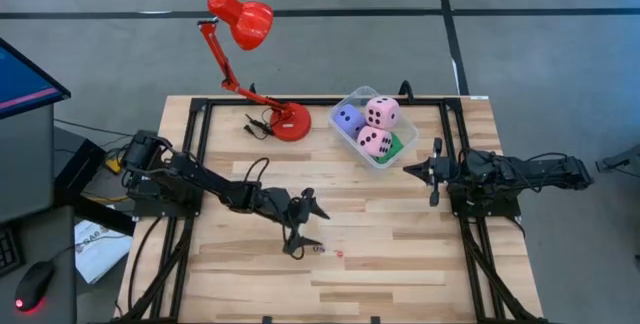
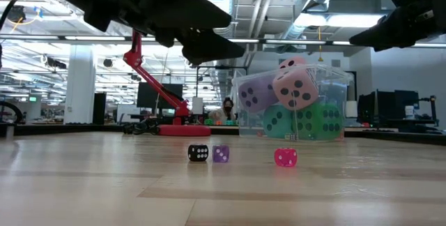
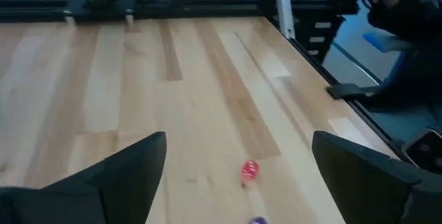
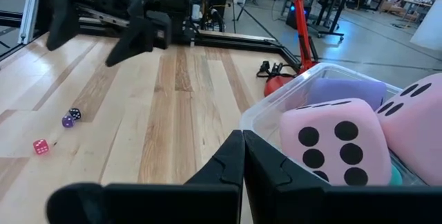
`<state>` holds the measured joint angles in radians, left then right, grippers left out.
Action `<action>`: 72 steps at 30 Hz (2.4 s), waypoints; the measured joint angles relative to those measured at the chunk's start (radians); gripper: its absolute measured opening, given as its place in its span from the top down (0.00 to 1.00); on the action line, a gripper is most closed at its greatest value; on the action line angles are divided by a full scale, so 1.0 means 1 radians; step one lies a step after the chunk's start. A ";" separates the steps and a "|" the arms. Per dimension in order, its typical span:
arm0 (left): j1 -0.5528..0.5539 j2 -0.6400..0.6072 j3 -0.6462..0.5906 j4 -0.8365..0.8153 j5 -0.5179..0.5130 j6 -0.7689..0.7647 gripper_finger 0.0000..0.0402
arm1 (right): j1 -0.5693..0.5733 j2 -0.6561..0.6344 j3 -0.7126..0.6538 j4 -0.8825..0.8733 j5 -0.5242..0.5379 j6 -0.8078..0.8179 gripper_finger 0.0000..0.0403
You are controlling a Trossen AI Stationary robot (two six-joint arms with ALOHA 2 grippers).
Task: Pick & Place Dice
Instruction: Put the small black dice into the transparent bin
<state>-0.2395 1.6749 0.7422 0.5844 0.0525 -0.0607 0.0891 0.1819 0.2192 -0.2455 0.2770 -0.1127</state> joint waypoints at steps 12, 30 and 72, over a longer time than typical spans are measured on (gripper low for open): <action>-0.157 0.000 0.000 -0.107 -0.228 -0.004 0.16 | 0.000 0.000 0.000 0.081 0.000 0.005 1.00; -0.211 0.213 0.001 -0.018 -0.281 -0.153 0.16 | 0.003 0.000 0.000 0.040 -0.014 0.061 1.00; -0.208 0.313 0.005 0.036 -0.317 -0.210 0.73 | 0.003 0.000 0.000 0.040 -0.014 0.061 1.00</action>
<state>-0.4472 1.9877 0.7476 0.6201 -0.2647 -0.2703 0.0919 0.1822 0.2188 -0.2050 0.2630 -0.0521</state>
